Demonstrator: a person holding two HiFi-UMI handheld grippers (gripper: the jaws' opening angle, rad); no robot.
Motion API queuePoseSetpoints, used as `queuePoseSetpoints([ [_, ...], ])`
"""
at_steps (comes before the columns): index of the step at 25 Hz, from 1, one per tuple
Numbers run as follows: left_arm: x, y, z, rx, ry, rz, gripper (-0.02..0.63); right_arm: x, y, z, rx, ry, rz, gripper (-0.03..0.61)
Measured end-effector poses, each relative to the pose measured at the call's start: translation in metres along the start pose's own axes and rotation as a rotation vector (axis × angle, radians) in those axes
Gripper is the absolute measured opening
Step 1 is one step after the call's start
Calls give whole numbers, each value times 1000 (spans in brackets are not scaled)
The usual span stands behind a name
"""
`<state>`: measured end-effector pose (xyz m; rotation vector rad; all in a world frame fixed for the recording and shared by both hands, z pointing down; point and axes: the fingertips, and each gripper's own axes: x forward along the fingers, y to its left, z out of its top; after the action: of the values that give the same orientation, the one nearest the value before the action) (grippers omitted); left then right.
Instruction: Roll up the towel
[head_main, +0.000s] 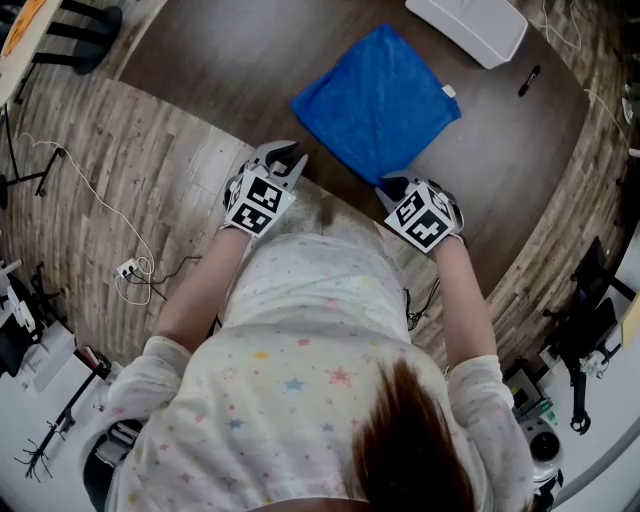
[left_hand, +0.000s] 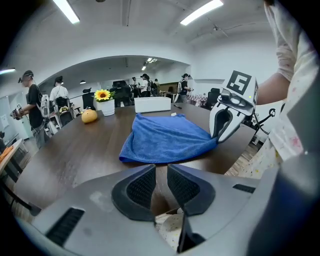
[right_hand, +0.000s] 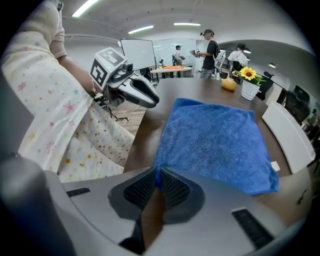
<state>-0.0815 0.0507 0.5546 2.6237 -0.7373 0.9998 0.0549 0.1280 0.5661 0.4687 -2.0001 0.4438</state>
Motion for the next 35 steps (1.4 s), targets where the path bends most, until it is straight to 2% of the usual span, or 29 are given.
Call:
queuePoseSetpoints([
  [9, 3, 1, 3, -5, -8, -5, 54, -4, 52, -22, 7, 45, 124, 31],
  [13, 2, 5, 2, -2, -4, -3, 54, -11, 45, -15, 64, 11, 144, 31],
  [23, 6, 22, 19, 20, -19, -13, 54, -31, -2, 15, 60, -8, 119, 31],
  [25, 7, 25, 25, 16, -24, -38, 54, -35, -14, 22, 65, -7, 109, 31],
  [28, 11, 21, 45, 24, -58, -132, 54, -41, -33, 33, 68, -18, 92, 31],
  [31, 21, 13, 53, 81, -57, -193, 52, -46, -53, 45, 82, -44, 77, 31],
  [35, 37, 4, 52, 168, 4, -267, 53, -54, -84, 57, 95, -60, 45, 31],
])
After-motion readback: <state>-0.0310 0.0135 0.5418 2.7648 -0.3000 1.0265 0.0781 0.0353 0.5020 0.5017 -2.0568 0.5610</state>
